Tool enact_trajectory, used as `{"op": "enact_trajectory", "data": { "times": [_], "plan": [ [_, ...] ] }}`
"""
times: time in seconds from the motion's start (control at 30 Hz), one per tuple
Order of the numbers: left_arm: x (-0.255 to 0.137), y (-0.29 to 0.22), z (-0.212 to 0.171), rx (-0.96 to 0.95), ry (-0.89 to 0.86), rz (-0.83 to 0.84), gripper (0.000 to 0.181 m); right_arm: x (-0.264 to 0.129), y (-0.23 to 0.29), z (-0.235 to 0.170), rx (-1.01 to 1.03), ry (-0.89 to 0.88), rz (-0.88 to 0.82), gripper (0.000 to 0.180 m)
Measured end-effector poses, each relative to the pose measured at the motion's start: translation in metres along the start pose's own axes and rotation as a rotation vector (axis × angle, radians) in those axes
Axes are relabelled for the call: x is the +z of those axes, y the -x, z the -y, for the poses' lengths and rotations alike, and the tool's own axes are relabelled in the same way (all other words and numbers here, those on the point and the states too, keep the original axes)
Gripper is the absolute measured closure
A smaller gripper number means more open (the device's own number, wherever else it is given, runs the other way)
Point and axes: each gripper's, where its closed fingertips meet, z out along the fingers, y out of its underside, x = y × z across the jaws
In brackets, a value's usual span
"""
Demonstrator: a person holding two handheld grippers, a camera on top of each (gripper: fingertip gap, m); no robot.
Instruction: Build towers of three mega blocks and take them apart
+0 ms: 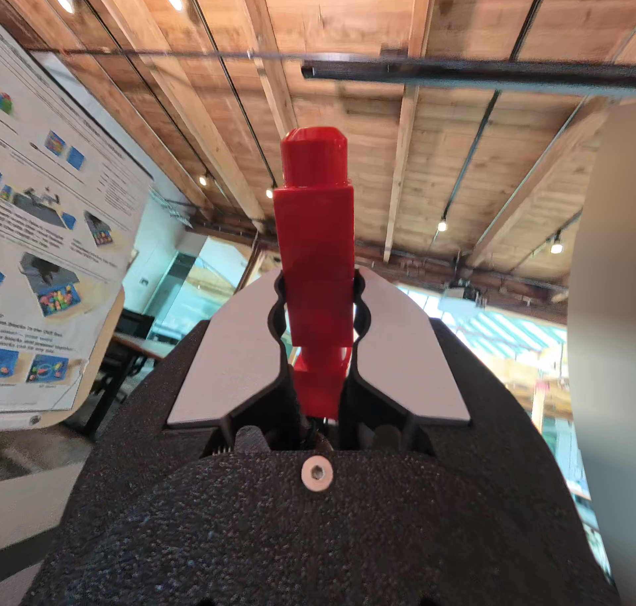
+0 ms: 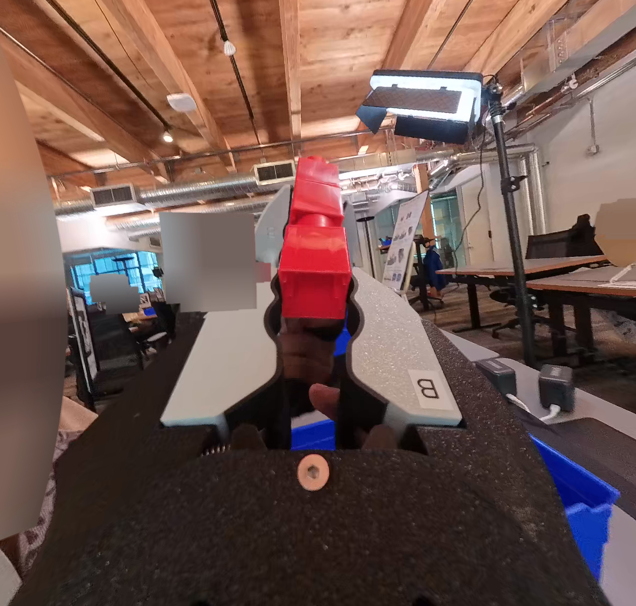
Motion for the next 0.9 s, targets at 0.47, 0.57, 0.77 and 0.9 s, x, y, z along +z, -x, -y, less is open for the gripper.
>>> {"op": "enact_trajectory", "data": {
  "times": [0.47,0.57,0.77,0.9],
  "plan": [
    [-0.03,0.018,0.022,0.394,0.266,0.151,0.144,-0.29,-0.162,-0.033,-0.098,1.073,-1.23,0.144],
    [-0.023,0.017,0.004,0.427,0.318,0.134,0.144,-0.311,-0.194,-0.069,0.05,1.05,-1.269,0.144],
    [-0.019,0.022,-0.014,0.463,0.389,0.136,0.144,-0.337,-0.223,-0.121,0.105,1.163,-1.335,0.144],
    [-0.019,0.023,-0.02,0.48,0.418,0.131,0.144,-0.339,-0.228,-0.13,0.088,1.198,-1.347,0.144]
  ]
}}
